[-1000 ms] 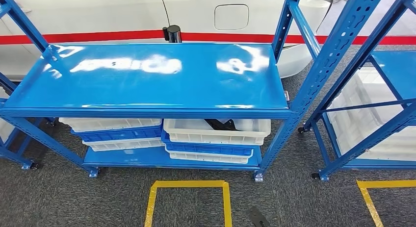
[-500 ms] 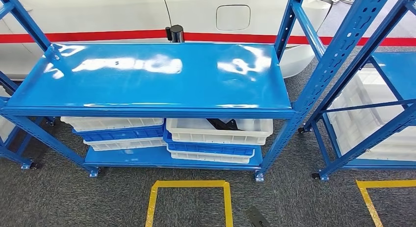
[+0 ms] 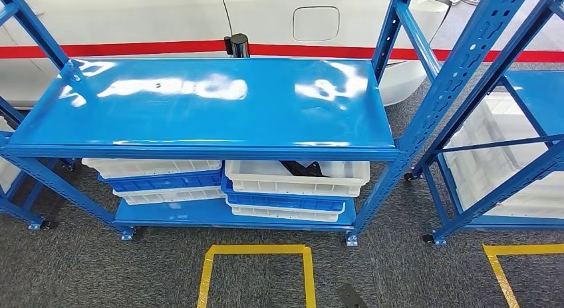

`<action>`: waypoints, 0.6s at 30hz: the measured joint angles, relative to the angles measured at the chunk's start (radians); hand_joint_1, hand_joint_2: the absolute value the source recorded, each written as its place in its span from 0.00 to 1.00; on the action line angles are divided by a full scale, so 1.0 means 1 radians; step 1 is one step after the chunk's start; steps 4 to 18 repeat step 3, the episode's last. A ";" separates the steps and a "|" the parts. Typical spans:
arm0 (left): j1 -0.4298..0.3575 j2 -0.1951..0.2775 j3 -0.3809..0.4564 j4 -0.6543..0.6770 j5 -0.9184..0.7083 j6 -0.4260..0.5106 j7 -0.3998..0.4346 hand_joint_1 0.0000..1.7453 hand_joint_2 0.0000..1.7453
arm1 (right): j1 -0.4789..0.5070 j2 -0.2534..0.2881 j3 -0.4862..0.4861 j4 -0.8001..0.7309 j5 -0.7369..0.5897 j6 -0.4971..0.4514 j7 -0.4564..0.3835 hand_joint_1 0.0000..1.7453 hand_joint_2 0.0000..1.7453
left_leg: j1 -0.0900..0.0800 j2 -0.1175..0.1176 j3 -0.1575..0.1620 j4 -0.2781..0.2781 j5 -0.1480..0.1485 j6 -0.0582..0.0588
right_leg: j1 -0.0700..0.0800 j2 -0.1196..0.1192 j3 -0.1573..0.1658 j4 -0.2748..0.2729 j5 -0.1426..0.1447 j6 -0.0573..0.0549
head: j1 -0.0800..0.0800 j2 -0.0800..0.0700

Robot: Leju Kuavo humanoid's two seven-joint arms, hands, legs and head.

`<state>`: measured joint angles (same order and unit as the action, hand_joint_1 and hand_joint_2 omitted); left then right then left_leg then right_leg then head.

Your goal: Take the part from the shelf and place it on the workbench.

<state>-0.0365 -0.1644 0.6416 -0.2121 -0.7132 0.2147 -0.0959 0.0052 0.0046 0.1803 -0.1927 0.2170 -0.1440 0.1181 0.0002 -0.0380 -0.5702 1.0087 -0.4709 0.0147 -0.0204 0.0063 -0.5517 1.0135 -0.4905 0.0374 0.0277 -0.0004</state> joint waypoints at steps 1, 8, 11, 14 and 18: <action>0.007 0.006 -0.023 -0.006 0.028 -0.008 0.004 0.00 0.50 | 0.005 0.000 -0.005 -0.006 -0.008 0.005 -0.004 0.00 0.75 | 0.000 0.000 0.000 0.000 0.000 0.000 | 0.000 0.000 0.000 0.000 0.000 0.000 | 0.000 0.000; 0.016 0.014 -0.054 -0.013 0.065 -0.020 0.009 0.00 0.00 | 0.013 0.000 -0.013 -0.014 -0.020 0.013 -0.011 0.00 0.33 | 0.000 0.000 0.000 0.000 0.000 0.000 | 0.000 0.000 0.000 0.000 0.000 0.000 | 0.000 0.000; 0.016 0.014 -0.054 -0.013 0.065 -0.020 0.009 0.00 0.00 | 0.013 0.000 -0.013 -0.014 -0.020 0.013 -0.011 0.00 0.33 | 0.000 0.000 0.000 0.000 0.000 0.000 | 0.000 0.000 0.000 0.000 0.000 0.000 | 0.000 0.000; 0.016 0.014 -0.054 -0.013 0.065 -0.020 0.009 0.00 0.00 | 0.013 0.000 -0.013 -0.014 -0.020 0.013 -0.011 0.00 0.33 | 0.000 0.000 0.000 0.000 0.000 0.000 | 0.000 0.000 0.000 0.000 0.000 0.000 | 0.000 0.000; 0.016 0.014 -0.054 -0.013 0.065 -0.020 0.009 0.00 0.00 | 0.013 0.000 -0.013 -0.014 -0.020 0.013 -0.011 0.00 0.33 | 0.000 0.000 0.000 0.000 0.000 0.000 | 0.000 0.000 0.000 0.000 0.000 0.000 | 0.000 0.000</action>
